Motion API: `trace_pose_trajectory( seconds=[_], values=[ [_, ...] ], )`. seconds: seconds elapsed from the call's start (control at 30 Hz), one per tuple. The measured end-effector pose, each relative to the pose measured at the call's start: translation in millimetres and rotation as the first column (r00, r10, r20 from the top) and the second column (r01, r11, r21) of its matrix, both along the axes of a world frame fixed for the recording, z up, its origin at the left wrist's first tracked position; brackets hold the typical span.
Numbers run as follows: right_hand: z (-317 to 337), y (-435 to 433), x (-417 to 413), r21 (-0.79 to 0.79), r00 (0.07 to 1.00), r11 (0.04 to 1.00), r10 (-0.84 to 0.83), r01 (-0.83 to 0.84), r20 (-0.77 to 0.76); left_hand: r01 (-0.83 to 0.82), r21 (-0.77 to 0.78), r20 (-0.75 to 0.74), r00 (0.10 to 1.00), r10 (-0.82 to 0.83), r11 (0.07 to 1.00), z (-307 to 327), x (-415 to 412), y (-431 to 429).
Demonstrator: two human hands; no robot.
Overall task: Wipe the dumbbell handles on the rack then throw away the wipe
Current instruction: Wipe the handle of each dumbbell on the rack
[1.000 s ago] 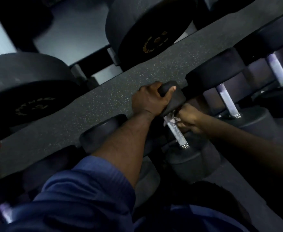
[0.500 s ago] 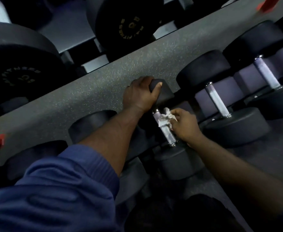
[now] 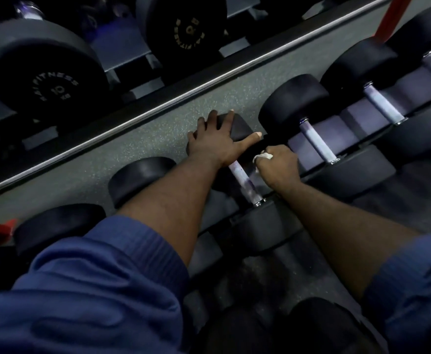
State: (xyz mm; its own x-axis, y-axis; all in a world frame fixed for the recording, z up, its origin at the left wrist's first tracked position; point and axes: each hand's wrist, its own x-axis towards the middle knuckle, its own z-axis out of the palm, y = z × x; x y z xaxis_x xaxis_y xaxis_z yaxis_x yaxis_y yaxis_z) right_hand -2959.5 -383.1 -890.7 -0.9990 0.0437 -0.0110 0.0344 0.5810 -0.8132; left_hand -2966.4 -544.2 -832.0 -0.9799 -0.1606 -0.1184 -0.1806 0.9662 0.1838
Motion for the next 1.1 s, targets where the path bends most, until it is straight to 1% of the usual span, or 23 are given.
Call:
trace_pose_trajectory(
  seconds=[0.03,0.1,0.13,0.27,0.37,0.5,0.6,0.67,0.7,0.73,0.83,0.87,0.9,0.93,0.97,1.0,1.03,1.07,1.1],
  values=[
    [-1,1,-1,-0.020,1.000,1.000,-0.008,0.009,0.016,0.001,0.001,0.014,1.000,-0.001,1.000,3,-1,0],
    [-3,-1,-3,-0.141,0.997,0.990,-0.006,0.016,0.071,0.004,-0.011,0.051,0.999,-0.003,1.000,5,-3,-1],
    [-5,-1,-3,-0.163,0.998,0.987,-0.009,0.020,0.068,0.007,-0.016,0.067,0.998,-0.005,1.000,5,-5,-1],
    [-2,0,-5,-0.123,0.999,0.992,-0.029,0.033,0.032,-0.011,0.000,0.072,0.997,0.011,1.000,2,-9,0],
    [-8,-2,-10,-0.134,0.996,0.991,-0.013,0.024,0.086,-0.007,0.003,0.041,0.999,0.007,1.000,-1,-7,0],
    [-8,-1,-11,-0.169,0.980,0.977,-0.100,0.130,0.175,-0.023,0.019,0.020,1.000,0.023,1.000,3,-8,3],
    [-6,-1,-10,-0.158,0.977,0.977,-0.111,0.141,0.183,-0.048,0.039,0.015,0.999,0.048,0.998,9,-20,7],
    [-11,-2,-12,-0.182,0.979,0.975,-0.095,0.128,0.179,-0.027,-0.011,-0.015,1.000,0.027,1.000,6,-24,7],
    [-14,-2,-14,-0.175,0.980,0.977,-0.093,0.124,0.176,-0.005,-0.043,-0.040,0.999,0.003,0.999,3,-24,6],
    [-16,-1,-16,-0.130,0.980,0.985,-0.089,0.114,0.180,0.017,-0.071,-0.067,0.998,-0.022,0.997,-1,-24,4],
    [-19,-1,-20,0.063,0.979,0.998,-0.023,0.010,0.204,0.053,-0.206,-0.131,0.988,-0.081,0.977,-9,-26,1],
    [-18,-1,-20,0.089,0.976,0.996,0.007,-0.027,0.217,0.068,-0.254,-0.126,0.987,-0.102,0.965,-8,-30,3],
    [-16,-1,-21,0.092,0.974,0.995,0.022,-0.044,0.225,0.096,-0.270,-0.104,0.986,-0.128,0.958,-6,-39,7],
    [-14,-1,-20,0.079,0.973,0.996,0.026,-0.045,0.230,0.121,-0.239,-0.081,0.986,-0.145,0.963,-2,-48,13],
    [-13,0,-18,0.044,0.972,0.999,0.016,-0.027,0.233,0.138,-0.175,-0.071,0.986,-0.152,0.975,1,-59,20],
    [-11,1,-19,-0.023,0.969,0.999,-0.016,0.022,0.245,0.152,-0.081,-0.083,0.984,-0.159,0.985,5,-72,28],
    [-7,4,-19,-0.143,0.959,0.986,-0.046,0.088,0.278,0.177,0.019,-0.108,0.979,-0.174,0.984,7,-85,37],
    [-3,9,-19,-0.331,0.939,0.929,-0.043,0.163,0.340,0.224,0.106,-0.134,0.969,-0.209,0.969,8,-95,47],
    [1,14,-19,-0.529,0.919,0.817,-0.004,0.230,0.394,0.298,0.155,-0.153,0.949,-0.275,0.942,6,-103,56]
  ],
)
